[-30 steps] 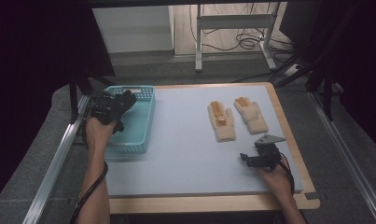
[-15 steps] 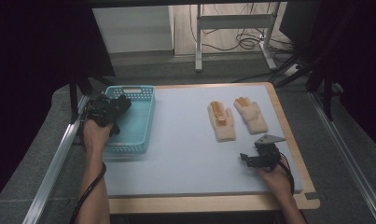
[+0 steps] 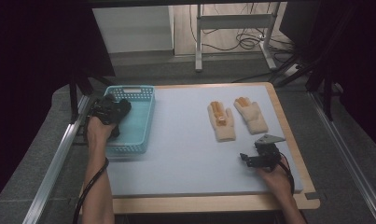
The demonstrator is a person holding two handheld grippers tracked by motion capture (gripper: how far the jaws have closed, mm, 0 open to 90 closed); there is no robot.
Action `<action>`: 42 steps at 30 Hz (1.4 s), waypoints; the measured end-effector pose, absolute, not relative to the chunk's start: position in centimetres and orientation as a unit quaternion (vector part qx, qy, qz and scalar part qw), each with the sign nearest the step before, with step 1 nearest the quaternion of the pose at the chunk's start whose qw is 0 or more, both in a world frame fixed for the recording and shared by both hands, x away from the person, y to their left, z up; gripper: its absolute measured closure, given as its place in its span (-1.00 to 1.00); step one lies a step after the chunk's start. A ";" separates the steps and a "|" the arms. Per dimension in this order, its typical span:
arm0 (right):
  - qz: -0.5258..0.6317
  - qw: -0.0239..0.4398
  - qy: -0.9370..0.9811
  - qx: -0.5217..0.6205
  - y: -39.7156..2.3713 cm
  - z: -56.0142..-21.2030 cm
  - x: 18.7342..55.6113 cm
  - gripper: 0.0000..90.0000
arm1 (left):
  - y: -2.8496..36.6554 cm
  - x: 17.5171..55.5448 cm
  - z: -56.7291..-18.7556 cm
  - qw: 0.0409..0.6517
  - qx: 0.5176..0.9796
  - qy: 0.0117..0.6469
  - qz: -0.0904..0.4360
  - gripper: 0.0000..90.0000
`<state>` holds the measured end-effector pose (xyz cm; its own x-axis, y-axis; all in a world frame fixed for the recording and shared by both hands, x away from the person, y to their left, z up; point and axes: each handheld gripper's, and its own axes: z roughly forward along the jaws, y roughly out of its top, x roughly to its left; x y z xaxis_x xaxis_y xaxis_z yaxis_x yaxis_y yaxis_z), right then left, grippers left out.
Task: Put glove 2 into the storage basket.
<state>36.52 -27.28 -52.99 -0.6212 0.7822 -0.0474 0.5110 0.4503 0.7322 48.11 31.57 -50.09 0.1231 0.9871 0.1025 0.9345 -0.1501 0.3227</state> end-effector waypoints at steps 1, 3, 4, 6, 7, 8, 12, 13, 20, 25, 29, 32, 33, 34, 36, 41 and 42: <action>0.351 0.193 0.829 0.390 -27.3 -53.0 36.5 -0.58 | 31.4 48.2 -50.2 0.087 0.747 0.643 0.145 -0.19; 0.351 0.193 0.829 0.390 -27.3 -53.0 36.5 -0.58 | 31.0 48.4 -50.2 0.080 0.758 0.633 0.136 -0.65; 0.351 0.193 0.829 0.390 -27.3 -53.0 36.5 -0.58 | 30.8 48.5 -50.2 0.075 0.761 0.631 0.133 -0.71; 0.351 0.193 0.829 0.390 -27.3 -53.0 36.5 -0.58 | 30.8 48.4 -49.9 0.080 0.760 0.631 0.134 -0.75; 0.351 0.193 0.829 0.390 -27.3 -53.0 36.5 -0.58 | 30.9 48.2 -49.6 0.091 0.758 0.632 0.134 -0.79; 0.351 0.194 0.829 0.390 -27.3 -53.0 36.5 -0.58 | 31.1 48.0 -49.3 0.105 0.754 0.635 0.130 -0.83; 0.350 0.193 0.829 0.390 -27.3 -53.0 36.5 -0.58 | 31.9 47.2 -48.5 0.154 0.747 0.636 0.118 -0.84; 0.350 0.194 0.829 0.390 -27.3 -53.0 36.5 -0.58 | 32.1 47.0 -48.4 0.157 0.745 0.637 0.120 -0.84; 0.350 0.194 0.829 0.390 -27.3 -53.0 36.5 -0.58 | 33.2 45.9 -47.8 0.231 0.724 0.639 0.121 -0.82; 0.351 0.194 0.829 0.390 -27.3 -53.0 36.5 -0.58 | 33.0 45.4 -47.9 0.256 0.723 0.630 0.125 -0.83; 0.350 0.194 0.829 0.390 -27.3 -53.0 36.5 -0.58 | 32.7 44.9 -47.6 0.263 0.726 0.622 0.126 -0.82; 0.351 0.194 0.829 0.390 -27.3 -53.0 36.5 -0.58 | 32.1 44.3 -47.2 0.279 0.731 0.609 0.129 -0.82; 0.351 0.194 0.829 0.390 -27.3 -53.0 36.5 -0.58 | 31.9 44.0 -47.0 0.284 0.734 0.604 0.128 -0.82; 0.350 0.194 0.829 0.390 -27.3 -53.0 36.5 -0.58 | 31.7 43.8 -46.8 0.289 0.734 0.601 0.128 -0.82; 0.351 0.194 0.829 0.390 -27.3 -53.0 36.5 -0.58 | 31.2 43.2 -46.4 0.303 0.736 0.591 0.129 -0.84; 0.350 0.194 0.830 0.389 -27.3 -53.0 36.5 -0.58 | 29.5 41.3 -45.0 0.355 0.736 0.561 0.130 -0.89; 0.351 0.194 0.829 0.390 -27.3 -53.0 36.5 -0.58 | 29.1 40.8 -44.7 0.365 0.737 0.554 0.131 -0.90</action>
<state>36.52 -27.27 -53.01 -0.6213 0.7821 -0.0482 0.5103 0.4505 0.7325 40.81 29.11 -44.70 0.3511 0.9123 -0.2109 0.7208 -0.1196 0.6828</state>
